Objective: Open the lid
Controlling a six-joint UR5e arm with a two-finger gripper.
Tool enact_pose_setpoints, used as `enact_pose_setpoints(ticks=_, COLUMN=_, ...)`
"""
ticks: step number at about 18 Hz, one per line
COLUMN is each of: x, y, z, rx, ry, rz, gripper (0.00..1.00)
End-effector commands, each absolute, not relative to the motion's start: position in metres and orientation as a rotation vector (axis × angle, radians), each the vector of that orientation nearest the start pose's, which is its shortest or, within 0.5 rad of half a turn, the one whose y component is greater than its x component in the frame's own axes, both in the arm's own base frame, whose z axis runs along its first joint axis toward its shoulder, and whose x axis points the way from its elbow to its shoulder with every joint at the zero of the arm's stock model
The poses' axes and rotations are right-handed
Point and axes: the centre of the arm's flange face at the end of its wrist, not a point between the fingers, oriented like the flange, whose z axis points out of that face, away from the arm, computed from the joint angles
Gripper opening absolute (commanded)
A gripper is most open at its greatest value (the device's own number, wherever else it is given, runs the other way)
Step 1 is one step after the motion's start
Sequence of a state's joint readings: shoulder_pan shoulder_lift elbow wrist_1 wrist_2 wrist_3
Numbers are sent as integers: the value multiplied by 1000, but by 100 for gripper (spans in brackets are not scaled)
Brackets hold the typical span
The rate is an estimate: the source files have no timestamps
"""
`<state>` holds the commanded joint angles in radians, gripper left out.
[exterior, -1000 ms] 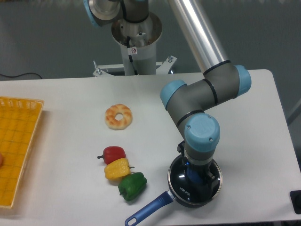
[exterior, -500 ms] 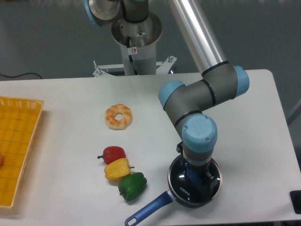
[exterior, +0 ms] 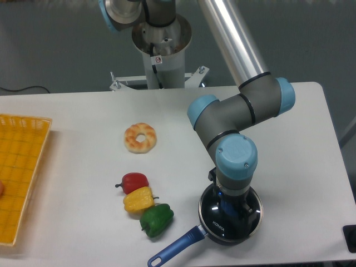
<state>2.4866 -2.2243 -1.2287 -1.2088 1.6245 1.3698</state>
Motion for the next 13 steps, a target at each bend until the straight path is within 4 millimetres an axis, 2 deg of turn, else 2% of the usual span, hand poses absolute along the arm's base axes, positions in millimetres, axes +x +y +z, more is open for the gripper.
enact_pose_setpoints(ticks=2, x=-508, y=548, z=285, rx=-3087, ry=709, rz=108, gripper=100)
enact_pose_setpoints(ticks=10, x=-509, y=547, z=287, rx=-3083, ry=735, rz=111, gripper=85)
enact_pose_setpoints(ticks=13, x=-509, y=547, z=287, rx=-3083, ry=732, rz=111, gripper=83)
